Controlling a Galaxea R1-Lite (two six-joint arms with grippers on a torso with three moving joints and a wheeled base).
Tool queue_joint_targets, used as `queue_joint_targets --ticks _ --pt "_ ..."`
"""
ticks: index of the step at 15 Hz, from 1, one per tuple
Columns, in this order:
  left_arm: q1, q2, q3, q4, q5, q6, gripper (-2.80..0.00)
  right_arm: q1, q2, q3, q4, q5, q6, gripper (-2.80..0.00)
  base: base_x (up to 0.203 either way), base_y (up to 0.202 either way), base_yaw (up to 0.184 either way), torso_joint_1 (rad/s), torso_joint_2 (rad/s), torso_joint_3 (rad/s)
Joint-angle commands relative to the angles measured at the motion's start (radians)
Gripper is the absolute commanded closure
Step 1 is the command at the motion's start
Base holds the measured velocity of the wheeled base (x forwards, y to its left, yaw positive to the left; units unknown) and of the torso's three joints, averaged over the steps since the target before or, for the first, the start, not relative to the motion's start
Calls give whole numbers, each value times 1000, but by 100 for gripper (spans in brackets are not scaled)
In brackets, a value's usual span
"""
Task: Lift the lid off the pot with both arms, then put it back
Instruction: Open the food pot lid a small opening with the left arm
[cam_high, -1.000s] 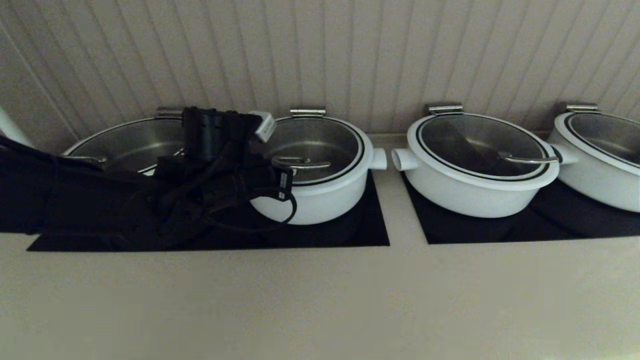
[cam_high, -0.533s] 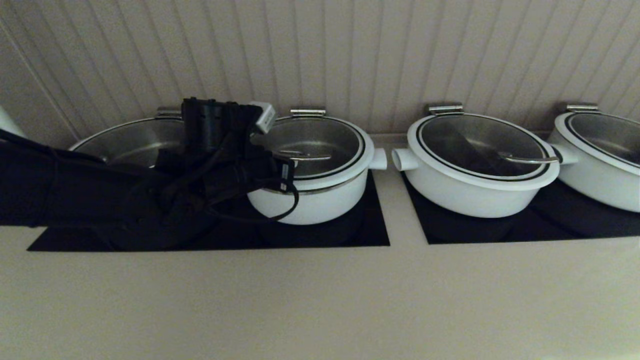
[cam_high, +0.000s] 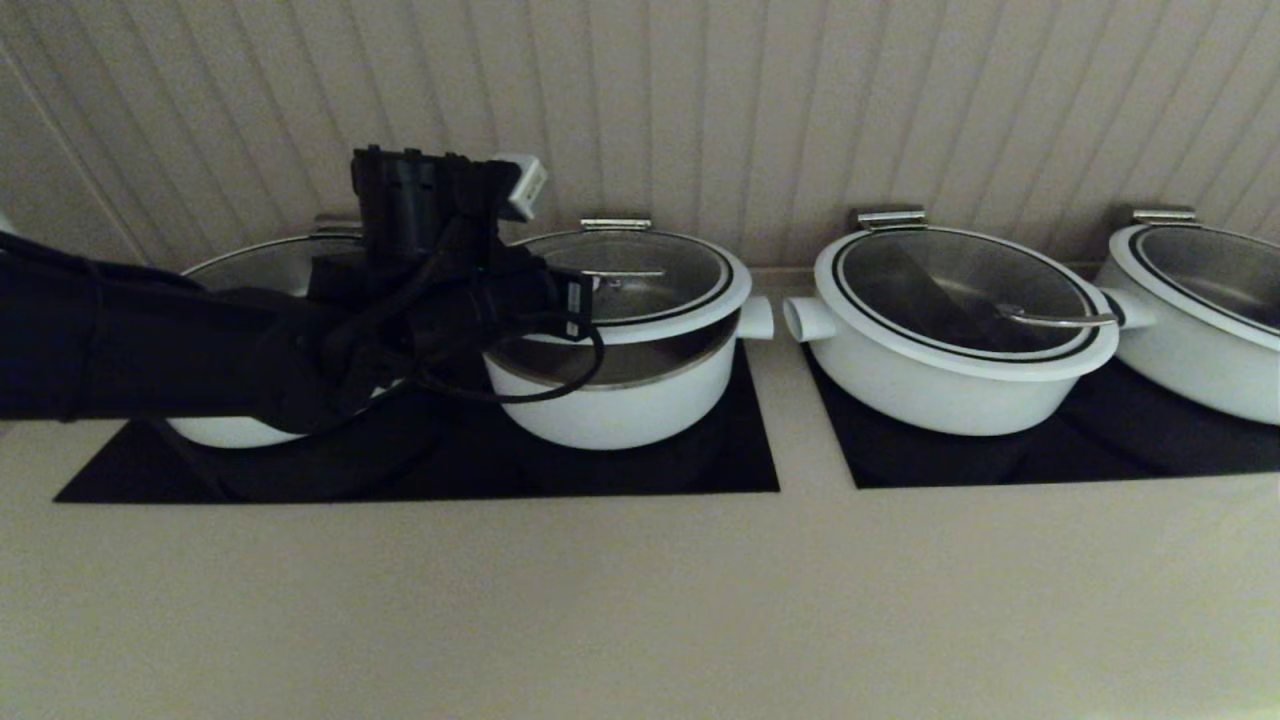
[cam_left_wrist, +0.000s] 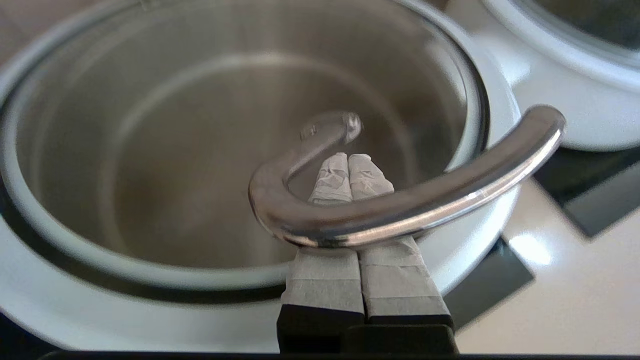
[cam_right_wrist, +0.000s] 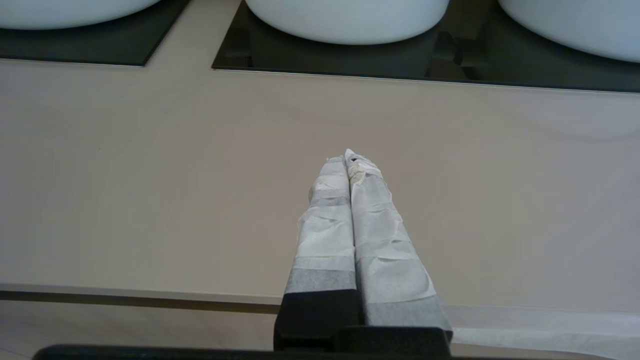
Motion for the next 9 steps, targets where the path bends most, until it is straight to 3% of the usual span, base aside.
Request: queue_joint_targets --ticks 1,9 --pt "0 15 -36 -2 0 -1 0 0 2 0 -1 0 -1 0 0 0 0 0 0 0" --pt "4 25 -72 -4 0 -1 0 0 2 -8 -2 21 -51 0 0 0 0 0 0 0"
